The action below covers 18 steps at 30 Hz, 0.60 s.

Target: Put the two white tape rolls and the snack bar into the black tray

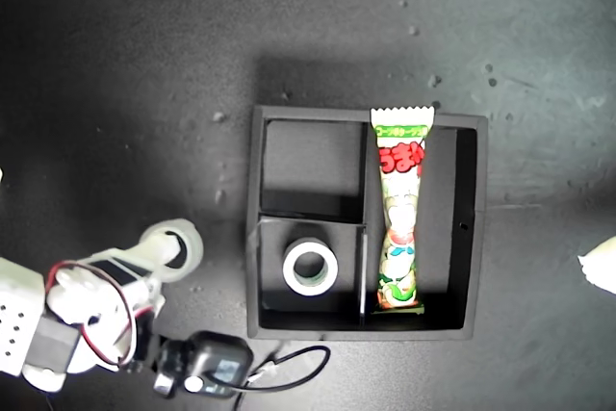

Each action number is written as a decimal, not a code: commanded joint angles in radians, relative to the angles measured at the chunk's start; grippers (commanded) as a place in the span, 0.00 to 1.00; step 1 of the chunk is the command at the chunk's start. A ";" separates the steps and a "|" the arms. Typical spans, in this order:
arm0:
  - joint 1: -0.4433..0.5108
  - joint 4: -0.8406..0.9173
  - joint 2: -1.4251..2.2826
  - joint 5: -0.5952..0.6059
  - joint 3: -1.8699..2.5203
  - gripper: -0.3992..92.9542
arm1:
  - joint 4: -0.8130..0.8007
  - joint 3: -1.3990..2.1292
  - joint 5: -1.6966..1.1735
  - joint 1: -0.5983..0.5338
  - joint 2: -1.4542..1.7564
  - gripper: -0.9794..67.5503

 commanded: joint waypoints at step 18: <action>-0.267 0.195 0.488 0.430 -0.077 0.00 | -0.020 0.407 0.336 0.331 0.675 0.01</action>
